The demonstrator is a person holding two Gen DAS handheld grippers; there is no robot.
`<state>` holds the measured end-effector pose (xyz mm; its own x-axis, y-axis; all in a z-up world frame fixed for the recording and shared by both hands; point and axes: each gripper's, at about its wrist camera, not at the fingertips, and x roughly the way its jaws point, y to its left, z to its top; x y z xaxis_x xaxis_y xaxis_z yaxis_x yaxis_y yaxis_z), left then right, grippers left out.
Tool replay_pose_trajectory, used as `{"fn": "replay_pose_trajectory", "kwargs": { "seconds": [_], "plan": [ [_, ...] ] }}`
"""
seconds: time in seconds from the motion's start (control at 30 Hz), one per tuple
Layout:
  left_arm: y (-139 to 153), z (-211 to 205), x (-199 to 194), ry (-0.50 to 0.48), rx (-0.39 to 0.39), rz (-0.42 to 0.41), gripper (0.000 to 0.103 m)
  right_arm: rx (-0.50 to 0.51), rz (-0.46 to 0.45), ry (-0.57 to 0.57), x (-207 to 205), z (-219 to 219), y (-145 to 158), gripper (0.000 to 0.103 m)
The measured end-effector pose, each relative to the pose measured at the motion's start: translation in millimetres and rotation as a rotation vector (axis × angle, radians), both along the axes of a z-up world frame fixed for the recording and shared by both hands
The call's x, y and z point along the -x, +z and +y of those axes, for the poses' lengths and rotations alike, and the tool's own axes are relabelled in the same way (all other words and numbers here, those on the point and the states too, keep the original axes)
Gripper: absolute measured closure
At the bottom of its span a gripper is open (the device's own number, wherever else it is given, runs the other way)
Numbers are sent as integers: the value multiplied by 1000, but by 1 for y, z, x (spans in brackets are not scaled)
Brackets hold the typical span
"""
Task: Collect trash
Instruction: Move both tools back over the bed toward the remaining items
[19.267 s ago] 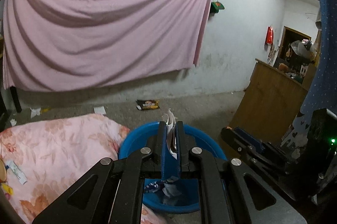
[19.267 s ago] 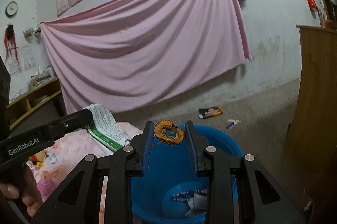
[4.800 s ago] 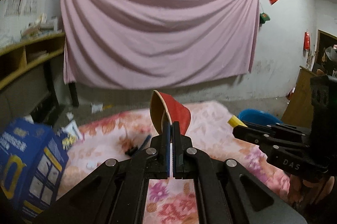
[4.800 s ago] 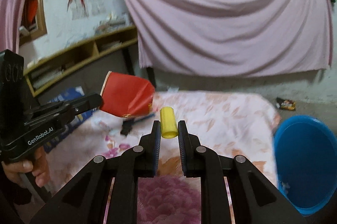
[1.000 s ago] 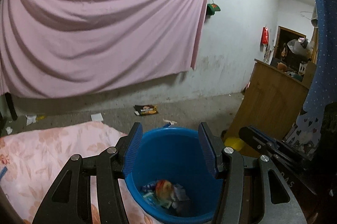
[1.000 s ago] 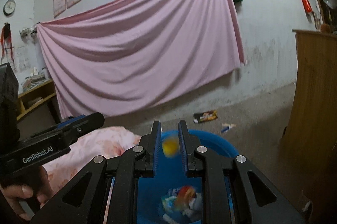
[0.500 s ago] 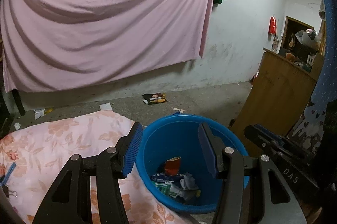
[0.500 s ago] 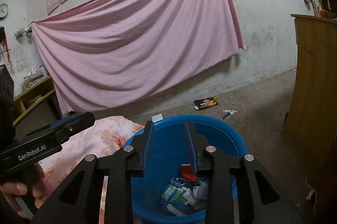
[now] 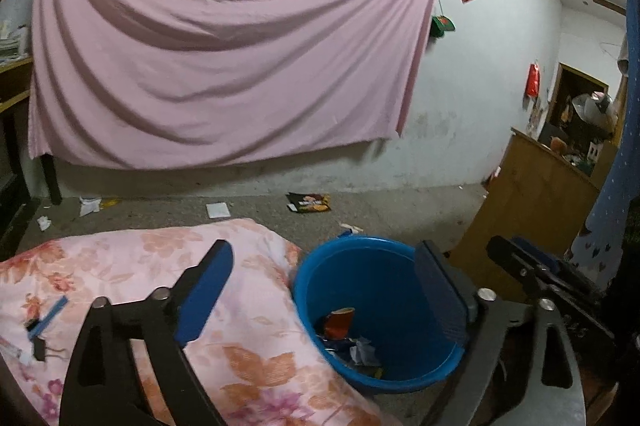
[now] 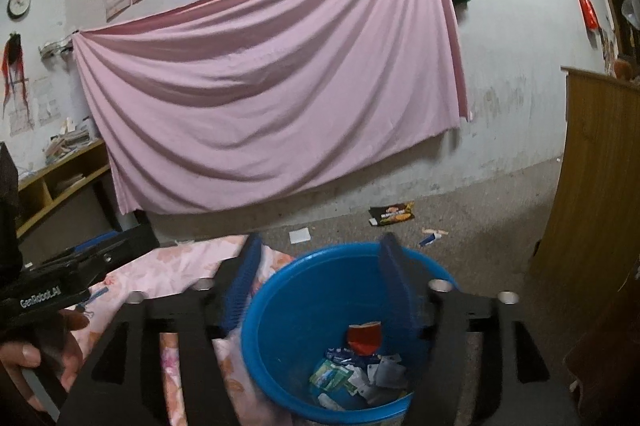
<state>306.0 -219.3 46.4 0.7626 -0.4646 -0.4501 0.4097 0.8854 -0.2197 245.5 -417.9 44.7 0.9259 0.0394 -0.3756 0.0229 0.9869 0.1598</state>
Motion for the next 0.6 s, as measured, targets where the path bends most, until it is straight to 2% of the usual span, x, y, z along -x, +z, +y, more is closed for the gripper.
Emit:
{"fn": "replay_pose_trajectory", "kwargs": {
  "seconds": [0.03,0.07,0.2,0.27,0.33,0.6],
  "plan": [
    [3,5,3,11,1,-7,3,0,-11,-1,2,3,4,24],
    [6,12,6,23,5,-18,2,3,-23,-1,5,6,8,22],
    [21,42,23,68,36,-78,2,38,-30,-11,9,23,26,14],
    [27,56,30,85,53,-96,2,43,-35,-10,12,31,33,5],
    [34,71,35,113,65,-110,2,54,-48,-12,15,43,42,1],
    [61,120,62,192,64,-183,2,109,-99,30,24,94,69,0]
  ]
}}
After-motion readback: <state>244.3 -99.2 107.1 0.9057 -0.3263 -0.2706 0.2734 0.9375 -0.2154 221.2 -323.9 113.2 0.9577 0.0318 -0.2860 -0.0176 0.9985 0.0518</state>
